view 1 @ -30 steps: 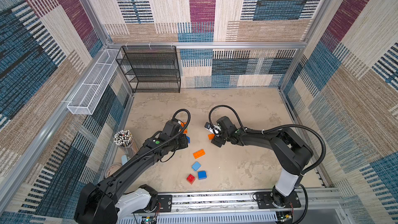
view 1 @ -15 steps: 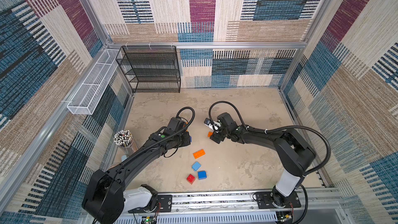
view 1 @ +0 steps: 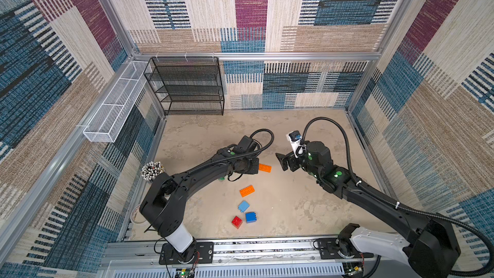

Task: Assemble the letter p with lego
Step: Assemble the lego brick with the lego brick.

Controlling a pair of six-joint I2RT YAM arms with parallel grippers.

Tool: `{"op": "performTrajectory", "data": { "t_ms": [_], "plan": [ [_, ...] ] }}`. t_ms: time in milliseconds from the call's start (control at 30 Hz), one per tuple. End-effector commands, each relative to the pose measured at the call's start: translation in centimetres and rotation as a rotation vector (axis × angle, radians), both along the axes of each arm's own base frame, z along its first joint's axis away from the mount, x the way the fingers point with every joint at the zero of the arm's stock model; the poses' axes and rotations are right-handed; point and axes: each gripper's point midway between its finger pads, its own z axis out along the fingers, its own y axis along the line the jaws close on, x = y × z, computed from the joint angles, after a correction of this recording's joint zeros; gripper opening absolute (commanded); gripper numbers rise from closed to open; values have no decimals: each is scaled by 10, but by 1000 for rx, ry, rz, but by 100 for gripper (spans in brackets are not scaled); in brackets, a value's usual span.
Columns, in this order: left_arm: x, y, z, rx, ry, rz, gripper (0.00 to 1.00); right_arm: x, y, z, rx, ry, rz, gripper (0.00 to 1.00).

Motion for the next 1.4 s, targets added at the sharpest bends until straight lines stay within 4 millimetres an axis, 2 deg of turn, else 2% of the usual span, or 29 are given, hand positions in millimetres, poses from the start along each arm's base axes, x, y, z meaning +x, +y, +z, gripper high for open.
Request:
{"op": "performTrajectory", "data": {
  "t_ms": [0, 300, 467, 1367],
  "plan": [
    [6, -5, -7, 76, -16, -53, 3, -8, -28, -11, 99, 83, -173, 99],
    [26, -20, -26, 172, -18, -89, 3, -38, -57, -8, 279, 118, -288, 92],
    [32, -22, -31, 218, -15, -108, 3, -47, -61, -1, 326, 100, -277, 92],
    [36, -23, -49, 285, 23, -93, 3, -51, -57, -1, 329, 106, -243, 92]
  ]
}}
